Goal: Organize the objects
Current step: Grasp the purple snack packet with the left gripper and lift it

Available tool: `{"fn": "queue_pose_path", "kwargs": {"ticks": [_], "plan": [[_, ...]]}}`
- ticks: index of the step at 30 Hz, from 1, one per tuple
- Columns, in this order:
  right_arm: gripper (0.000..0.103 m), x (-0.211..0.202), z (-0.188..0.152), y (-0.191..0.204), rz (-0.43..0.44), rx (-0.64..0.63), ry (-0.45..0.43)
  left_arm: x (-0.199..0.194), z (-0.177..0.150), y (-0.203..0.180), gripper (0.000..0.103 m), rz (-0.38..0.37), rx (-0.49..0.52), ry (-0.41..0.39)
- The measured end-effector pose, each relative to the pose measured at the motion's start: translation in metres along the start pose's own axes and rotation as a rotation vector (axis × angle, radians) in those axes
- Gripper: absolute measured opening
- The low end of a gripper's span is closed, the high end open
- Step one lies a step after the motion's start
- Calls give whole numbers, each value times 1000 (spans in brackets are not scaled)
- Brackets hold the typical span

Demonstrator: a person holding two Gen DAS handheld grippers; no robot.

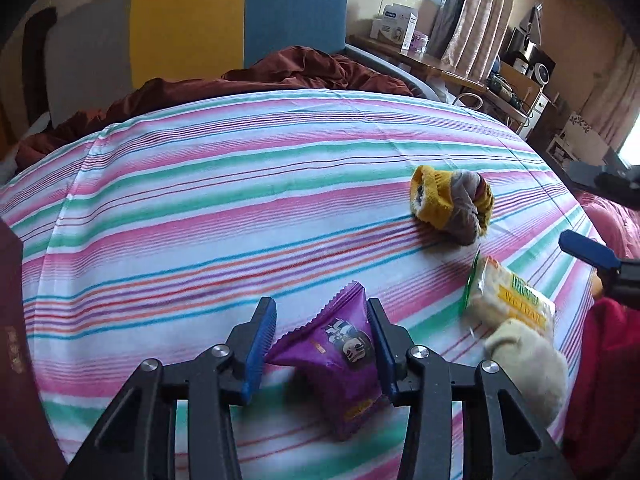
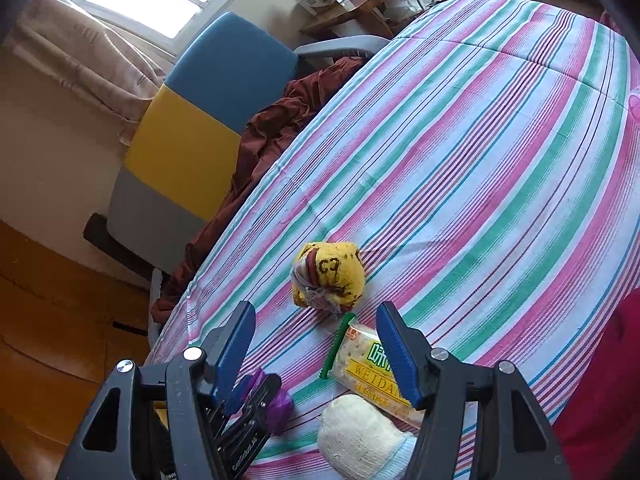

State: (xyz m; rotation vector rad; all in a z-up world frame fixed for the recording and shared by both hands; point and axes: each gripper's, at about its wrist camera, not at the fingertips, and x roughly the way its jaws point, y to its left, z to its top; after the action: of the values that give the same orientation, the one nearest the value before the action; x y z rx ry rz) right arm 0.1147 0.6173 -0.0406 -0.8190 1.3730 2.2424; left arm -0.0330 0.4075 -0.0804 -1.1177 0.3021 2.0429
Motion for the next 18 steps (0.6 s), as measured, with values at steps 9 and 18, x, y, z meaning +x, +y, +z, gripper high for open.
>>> {"fn": "queue_pose_path", "kwargs": {"ticks": [9,18], "plan": [[64,5,-1,1,-45,-12,23,-23,-35,18,47,-6,4,-77],[64,14,-6,3,-98,-31,75,-16,-39,7,48,37,55,-111]]}}
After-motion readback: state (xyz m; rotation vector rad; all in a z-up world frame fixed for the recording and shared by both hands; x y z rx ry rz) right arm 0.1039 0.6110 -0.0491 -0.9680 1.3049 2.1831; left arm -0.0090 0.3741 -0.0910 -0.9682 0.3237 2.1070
